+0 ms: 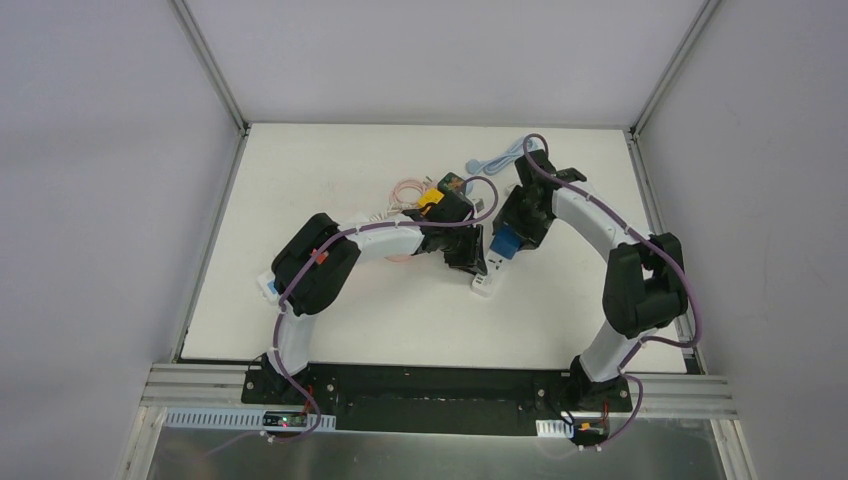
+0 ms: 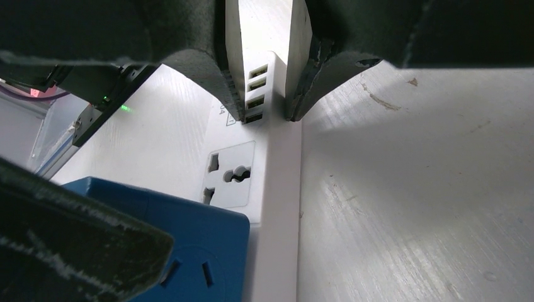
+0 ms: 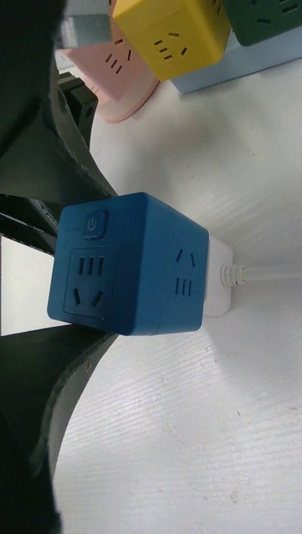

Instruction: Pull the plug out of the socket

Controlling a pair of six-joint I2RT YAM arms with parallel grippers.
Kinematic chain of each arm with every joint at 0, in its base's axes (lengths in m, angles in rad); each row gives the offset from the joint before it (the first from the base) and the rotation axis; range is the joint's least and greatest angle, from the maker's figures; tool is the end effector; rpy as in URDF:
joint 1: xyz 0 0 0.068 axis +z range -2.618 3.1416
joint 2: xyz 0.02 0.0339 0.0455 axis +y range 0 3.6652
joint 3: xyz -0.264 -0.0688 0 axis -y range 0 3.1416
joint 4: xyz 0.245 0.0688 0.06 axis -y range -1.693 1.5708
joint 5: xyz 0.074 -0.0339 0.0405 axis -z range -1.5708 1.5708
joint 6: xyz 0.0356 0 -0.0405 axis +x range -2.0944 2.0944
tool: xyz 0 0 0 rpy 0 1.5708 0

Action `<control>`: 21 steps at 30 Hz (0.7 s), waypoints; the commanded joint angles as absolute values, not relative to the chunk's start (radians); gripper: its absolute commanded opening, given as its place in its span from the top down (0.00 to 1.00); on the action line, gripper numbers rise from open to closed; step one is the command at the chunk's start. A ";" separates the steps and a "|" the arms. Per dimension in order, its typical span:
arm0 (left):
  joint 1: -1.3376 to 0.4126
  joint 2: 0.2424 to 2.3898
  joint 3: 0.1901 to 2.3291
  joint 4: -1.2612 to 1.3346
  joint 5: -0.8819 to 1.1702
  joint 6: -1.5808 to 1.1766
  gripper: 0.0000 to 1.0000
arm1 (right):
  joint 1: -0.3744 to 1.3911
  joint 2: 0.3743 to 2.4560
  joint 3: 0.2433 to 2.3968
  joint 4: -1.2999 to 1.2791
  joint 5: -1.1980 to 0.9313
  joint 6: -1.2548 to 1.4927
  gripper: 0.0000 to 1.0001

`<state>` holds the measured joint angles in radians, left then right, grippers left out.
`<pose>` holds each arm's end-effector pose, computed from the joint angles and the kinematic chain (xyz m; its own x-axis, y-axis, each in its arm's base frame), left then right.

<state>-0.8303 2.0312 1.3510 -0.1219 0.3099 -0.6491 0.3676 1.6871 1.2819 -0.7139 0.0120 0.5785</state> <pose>0.2892 -0.3325 0.1650 -0.8977 0.1289 -0.4213 0.3808 0.7079 -0.5949 0.3242 0.1244 0.2357 -0.8968 0.2405 -0.3714 0.1623 0.9597 0.2296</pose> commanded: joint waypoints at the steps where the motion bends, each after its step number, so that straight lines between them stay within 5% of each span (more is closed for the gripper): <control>1: -0.843 2.112 1.283 -0.271 0.164 -0.559 0.73 | 0.348 1.698 1.436 -0.792 -0.254 0.640 1.00; 12: -0.843 2.115 1.299 -0.310 0.125 -0.518 0.74 | 0.349 1.540 1.208 -0.467 -0.265 0.511 1.00; 21: -0.843 2.118 1.289 -0.303 0.142 -0.505 0.75 | 0.373 1.744 1.468 -0.854 -0.060 0.645 1.00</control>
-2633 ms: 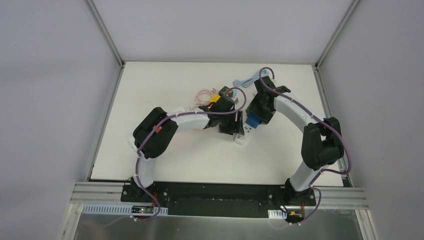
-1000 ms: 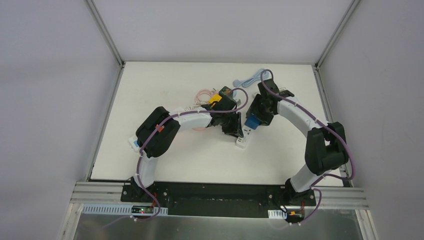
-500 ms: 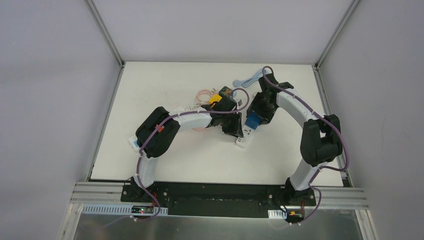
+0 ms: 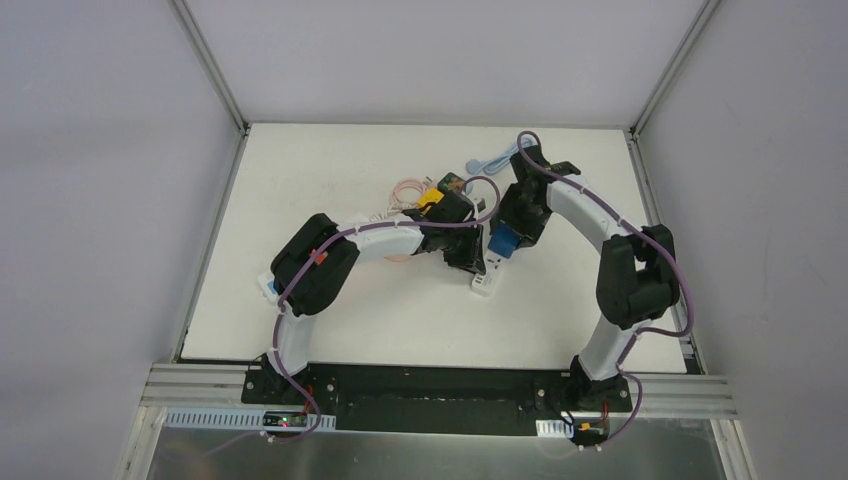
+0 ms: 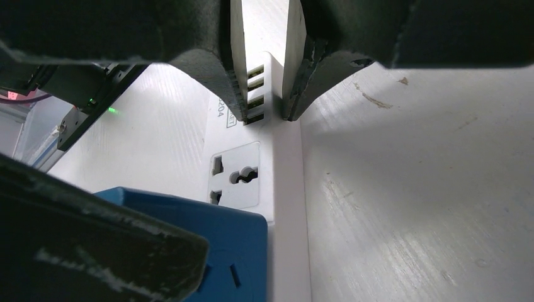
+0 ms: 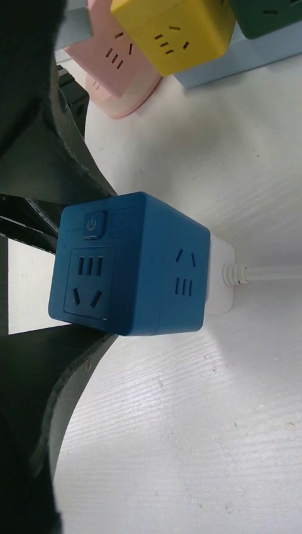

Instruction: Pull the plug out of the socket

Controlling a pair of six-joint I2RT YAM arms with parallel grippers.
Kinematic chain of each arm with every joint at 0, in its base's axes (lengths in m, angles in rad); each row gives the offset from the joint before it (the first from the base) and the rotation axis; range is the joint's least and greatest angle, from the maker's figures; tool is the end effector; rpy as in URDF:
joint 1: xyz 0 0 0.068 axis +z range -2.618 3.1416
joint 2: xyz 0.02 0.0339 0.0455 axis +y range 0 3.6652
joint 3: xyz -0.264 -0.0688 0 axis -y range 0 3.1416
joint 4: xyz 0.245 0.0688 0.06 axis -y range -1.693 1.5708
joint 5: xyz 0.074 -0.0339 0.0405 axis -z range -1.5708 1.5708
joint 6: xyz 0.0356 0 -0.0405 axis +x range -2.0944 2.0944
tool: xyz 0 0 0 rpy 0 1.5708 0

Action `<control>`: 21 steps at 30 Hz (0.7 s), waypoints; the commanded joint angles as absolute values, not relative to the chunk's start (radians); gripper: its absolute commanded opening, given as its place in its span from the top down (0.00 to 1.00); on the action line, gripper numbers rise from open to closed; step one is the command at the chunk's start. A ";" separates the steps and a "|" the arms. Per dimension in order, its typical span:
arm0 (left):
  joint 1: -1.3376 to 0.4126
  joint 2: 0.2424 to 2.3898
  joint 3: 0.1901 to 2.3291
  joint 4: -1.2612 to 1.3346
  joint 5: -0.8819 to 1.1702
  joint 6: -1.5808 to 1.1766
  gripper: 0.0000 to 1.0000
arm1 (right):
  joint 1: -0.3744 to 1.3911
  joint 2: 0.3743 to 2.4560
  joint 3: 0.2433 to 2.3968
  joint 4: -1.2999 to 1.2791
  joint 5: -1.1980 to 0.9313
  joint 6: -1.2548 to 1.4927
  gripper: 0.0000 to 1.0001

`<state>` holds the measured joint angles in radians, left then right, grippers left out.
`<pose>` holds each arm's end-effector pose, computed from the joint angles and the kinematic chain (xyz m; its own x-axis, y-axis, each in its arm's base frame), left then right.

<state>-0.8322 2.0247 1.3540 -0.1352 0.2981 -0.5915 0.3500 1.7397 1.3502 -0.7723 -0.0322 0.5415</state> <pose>0.2884 -0.3322 0.1676 -0.8737 0.1678 -0.4567 0.4295 0.7068 -0.5620 0.3353 0.1236 0.2357 -0.9214 0.2121 -0.3256 0.1402 0.9630 0.2303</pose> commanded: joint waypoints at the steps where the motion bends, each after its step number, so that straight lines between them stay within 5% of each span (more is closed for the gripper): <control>1: -0.843 2.118 1.289 -0.304 0.142 -0.504 0.75 | 0.374 1.744 1.472 -0.854 -0.055 0.648 1.00; 12: -0.842 2.113 1.283 -0.306 0.138 -0.492 0.75 | 0.354 1.753 1.527 -0.836 -0.267 0.593 1.00; 21: -0.840 2.123 1.271 -0.300 0.128 -0.504 0.75 | 0.396 1.868 1.622 -0.974 -0.133 0.615 1.00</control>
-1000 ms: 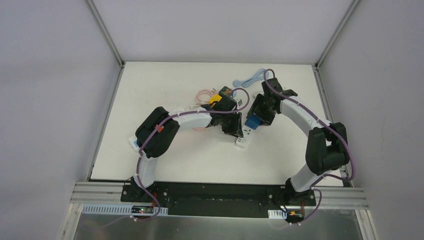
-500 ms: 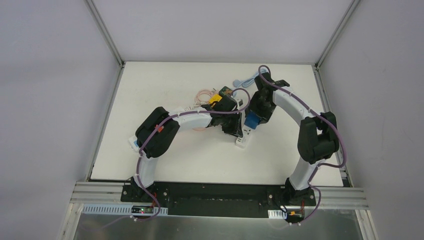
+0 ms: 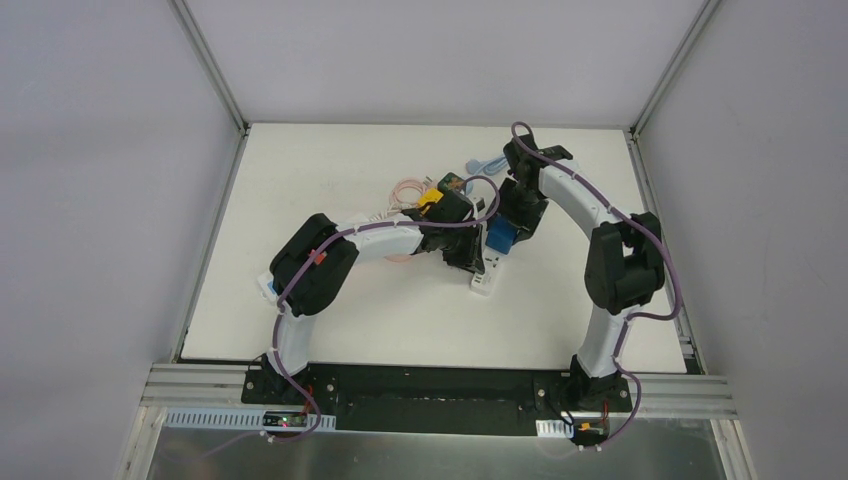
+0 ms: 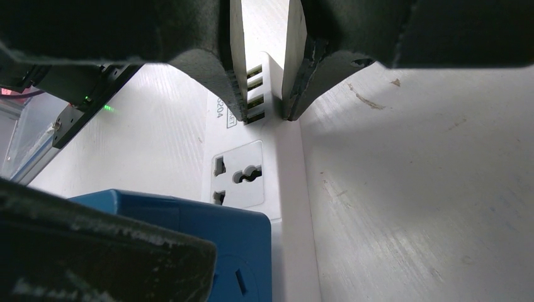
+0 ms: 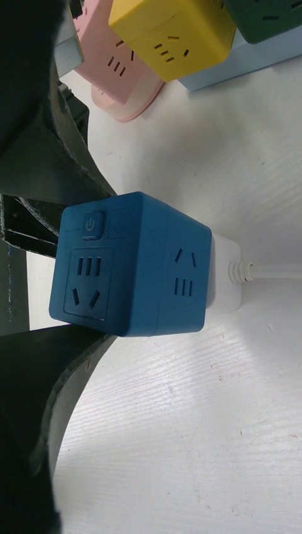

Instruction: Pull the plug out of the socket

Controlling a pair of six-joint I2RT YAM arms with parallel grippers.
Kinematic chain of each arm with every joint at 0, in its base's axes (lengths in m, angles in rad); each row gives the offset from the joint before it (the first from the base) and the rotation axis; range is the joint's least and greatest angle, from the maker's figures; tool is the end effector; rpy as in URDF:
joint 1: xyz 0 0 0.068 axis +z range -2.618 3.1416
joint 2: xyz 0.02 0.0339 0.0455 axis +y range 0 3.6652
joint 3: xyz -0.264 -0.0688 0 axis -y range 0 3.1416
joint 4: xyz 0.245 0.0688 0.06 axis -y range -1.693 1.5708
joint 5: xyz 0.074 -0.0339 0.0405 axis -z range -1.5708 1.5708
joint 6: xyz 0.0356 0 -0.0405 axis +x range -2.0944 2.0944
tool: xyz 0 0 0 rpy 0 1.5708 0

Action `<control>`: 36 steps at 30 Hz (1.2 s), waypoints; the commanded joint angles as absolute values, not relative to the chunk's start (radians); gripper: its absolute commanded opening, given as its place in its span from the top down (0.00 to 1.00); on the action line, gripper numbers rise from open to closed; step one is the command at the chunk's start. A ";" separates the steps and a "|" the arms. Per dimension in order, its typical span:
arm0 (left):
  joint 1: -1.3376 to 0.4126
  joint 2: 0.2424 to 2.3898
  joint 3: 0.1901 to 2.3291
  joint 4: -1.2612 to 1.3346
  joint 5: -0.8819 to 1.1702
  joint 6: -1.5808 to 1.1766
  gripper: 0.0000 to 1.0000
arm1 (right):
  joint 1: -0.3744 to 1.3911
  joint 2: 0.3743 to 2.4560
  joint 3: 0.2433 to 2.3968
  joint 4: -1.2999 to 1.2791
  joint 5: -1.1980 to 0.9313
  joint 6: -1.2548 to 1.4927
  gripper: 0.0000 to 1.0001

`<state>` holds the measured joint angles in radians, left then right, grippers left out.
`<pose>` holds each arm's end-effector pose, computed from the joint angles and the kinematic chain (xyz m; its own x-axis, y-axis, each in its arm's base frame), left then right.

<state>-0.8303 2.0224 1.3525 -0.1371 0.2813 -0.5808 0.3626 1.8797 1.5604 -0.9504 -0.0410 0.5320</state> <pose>0.2891 -0.3310 0.1678 -0.8675 0.1678 -0.4682 0.4338 0.7159 -0.5471 0.3587 0.1376 0.2404 -0.9551 0.1798 -0.2357 0.1377 0.9732 0.1842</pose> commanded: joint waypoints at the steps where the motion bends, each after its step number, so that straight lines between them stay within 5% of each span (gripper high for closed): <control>1: -0.840 2.121 1.269 -0.299 0.129 -0.505 0.75 | 0.395 1.865 1.625 -0.975 -0.122 0.612 1.00; 23: -0.824 2.085 1.311 -0.332 0.174 -0.509 0.73 | 0.276 1.545 1.460 -0.886 0.052 0.596 1.00; 36: -0.822 1.919 1.613 -0.565 0.150 -0.403 0.26 | 0.098 1.489 1.215 -0.836 0.191 0.508 1.00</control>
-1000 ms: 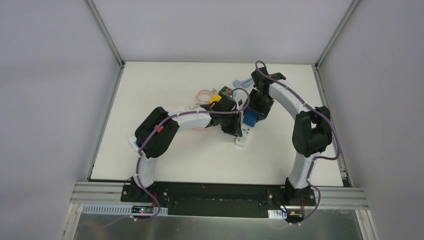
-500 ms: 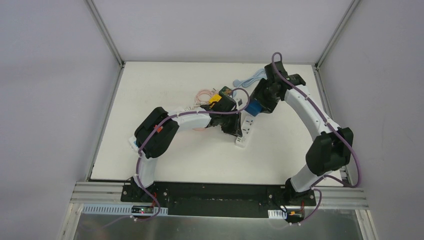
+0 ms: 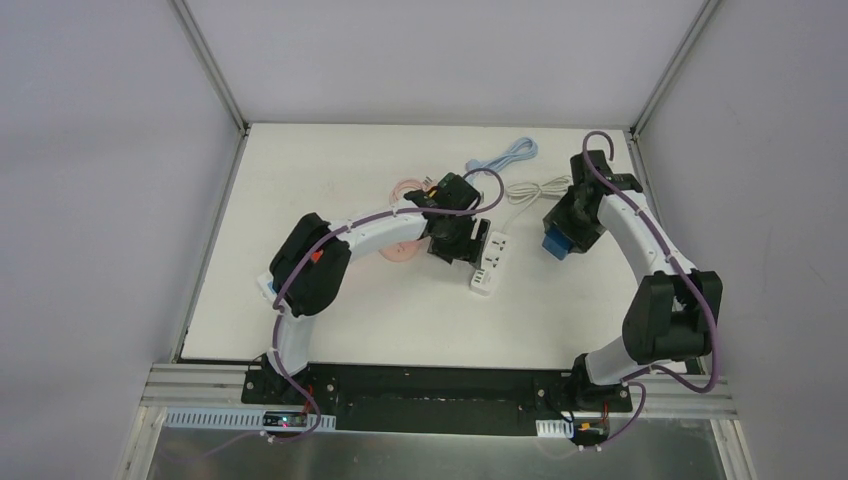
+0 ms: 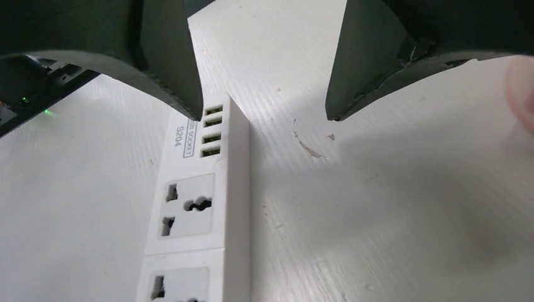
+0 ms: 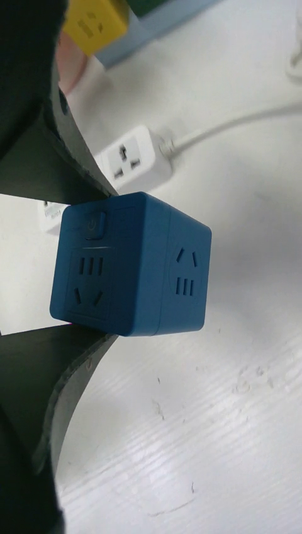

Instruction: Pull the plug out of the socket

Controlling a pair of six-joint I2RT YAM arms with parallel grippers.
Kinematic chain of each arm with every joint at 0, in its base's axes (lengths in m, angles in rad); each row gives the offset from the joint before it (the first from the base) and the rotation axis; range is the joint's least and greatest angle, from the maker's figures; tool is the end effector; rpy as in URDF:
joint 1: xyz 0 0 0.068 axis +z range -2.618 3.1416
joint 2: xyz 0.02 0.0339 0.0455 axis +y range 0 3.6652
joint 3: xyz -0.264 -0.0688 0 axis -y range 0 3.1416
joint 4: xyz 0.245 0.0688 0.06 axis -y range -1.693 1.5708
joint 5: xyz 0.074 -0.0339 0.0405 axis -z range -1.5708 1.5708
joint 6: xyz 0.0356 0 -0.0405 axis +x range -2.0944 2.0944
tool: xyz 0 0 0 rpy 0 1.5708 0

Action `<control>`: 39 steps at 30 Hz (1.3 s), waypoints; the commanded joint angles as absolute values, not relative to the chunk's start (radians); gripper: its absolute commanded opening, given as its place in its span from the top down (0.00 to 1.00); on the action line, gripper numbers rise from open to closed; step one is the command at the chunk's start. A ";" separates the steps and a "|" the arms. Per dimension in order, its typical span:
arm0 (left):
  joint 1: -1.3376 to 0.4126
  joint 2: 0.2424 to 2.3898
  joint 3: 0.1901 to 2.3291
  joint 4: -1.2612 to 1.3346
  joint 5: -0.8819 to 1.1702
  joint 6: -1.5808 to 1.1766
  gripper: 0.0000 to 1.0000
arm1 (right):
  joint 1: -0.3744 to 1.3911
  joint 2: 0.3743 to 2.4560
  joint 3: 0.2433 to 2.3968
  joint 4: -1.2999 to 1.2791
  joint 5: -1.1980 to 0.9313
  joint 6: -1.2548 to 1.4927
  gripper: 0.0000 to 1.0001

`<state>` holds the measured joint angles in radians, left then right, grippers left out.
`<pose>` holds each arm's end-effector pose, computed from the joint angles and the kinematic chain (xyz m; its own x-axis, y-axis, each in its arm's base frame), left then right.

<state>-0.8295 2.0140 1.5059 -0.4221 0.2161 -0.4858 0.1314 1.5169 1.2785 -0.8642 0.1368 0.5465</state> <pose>0.2925 -0.3308 0.1980 -0.8555 0.2591 -0.4483 0.4608 0.7758 -0.4311 0.3053 0.0355 0.2801 -0.7916 0.4147 -0.4488 0.4010 0.9067 0.1306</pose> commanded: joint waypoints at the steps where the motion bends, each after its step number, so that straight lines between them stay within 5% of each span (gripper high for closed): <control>1: -0.820 1.895 1.618 -0.573 0.135 -0.397 0.24 | 0.089 1.496 1.197 -0.828 0.193 0.505 1.00; 4: -0.807 1.804 1.619 -0.582 0.138 -0.365 0.22 | 0.072 1.522 1.166 -0.814 0.198 0.512 0.98; 10: -0.745 1.622 1.616 -0.615 0.042 -0.324 0.21 | 0.072 1.546 1.132 -0.792 0.260 0.534 0.77; 22: -0.590 1.244 1.416 -0.526 -0.182 -0.319 0.01 | 0.073 1.631 1.200 -0.805 0.251 0.497 0.20; 33: -0.481 1.139 1.394 -0.602 -0.163 -0.351 0.01 | 0.078 1.571 1.348 -0.849 0.158 0.481 0.03; 39: -0.466 1.178 1.404 -0.586 0.078 -0.393 0.01 | 0.093 1.547 1.383 -0.760 -0.145 0.505 0.03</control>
